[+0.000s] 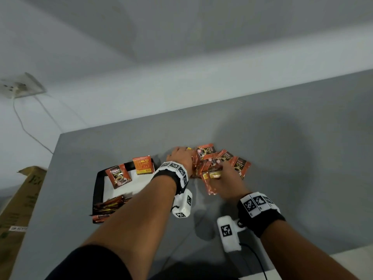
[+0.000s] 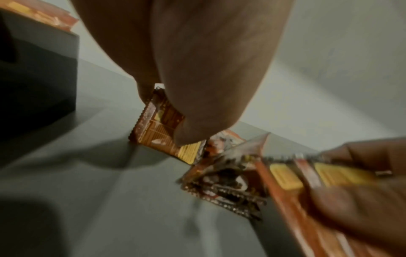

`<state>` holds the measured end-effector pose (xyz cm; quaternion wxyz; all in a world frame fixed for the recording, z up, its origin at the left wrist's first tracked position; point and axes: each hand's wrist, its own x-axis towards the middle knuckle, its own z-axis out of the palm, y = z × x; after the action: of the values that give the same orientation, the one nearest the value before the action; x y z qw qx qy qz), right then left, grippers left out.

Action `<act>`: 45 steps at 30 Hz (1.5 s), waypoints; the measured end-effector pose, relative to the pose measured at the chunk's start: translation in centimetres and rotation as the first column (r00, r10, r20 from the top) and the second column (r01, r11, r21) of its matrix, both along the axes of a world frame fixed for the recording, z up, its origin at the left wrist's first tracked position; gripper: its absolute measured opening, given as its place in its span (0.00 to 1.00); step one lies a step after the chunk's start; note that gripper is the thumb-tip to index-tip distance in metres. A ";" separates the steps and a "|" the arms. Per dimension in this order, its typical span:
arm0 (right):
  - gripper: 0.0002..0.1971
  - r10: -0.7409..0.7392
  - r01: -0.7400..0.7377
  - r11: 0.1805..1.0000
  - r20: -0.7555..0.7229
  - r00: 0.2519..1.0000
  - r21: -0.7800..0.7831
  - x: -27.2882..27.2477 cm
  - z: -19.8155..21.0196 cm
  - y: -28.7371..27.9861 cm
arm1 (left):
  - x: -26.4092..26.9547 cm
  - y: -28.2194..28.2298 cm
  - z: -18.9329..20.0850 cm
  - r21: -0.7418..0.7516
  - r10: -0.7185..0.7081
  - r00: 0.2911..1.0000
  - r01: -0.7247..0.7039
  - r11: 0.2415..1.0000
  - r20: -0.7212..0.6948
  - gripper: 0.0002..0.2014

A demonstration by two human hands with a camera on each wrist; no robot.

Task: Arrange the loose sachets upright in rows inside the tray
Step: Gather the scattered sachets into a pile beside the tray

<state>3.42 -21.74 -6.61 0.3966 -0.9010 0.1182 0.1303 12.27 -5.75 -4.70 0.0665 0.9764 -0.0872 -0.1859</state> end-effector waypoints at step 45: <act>0.23 -0.173 0.171 0.983 0.023 0.985 0.072 6.4 -0.7 -1.3 | 0.4 0.3 4.1 -0.355 0.298 0.926 -0.365 0.861 -0.230 0.05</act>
<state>9.78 -23.06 -7.33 0.4392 -0.8748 0.1855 0.0865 12.65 -5.48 -0.60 0.2983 0.9244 0.0532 -0.2318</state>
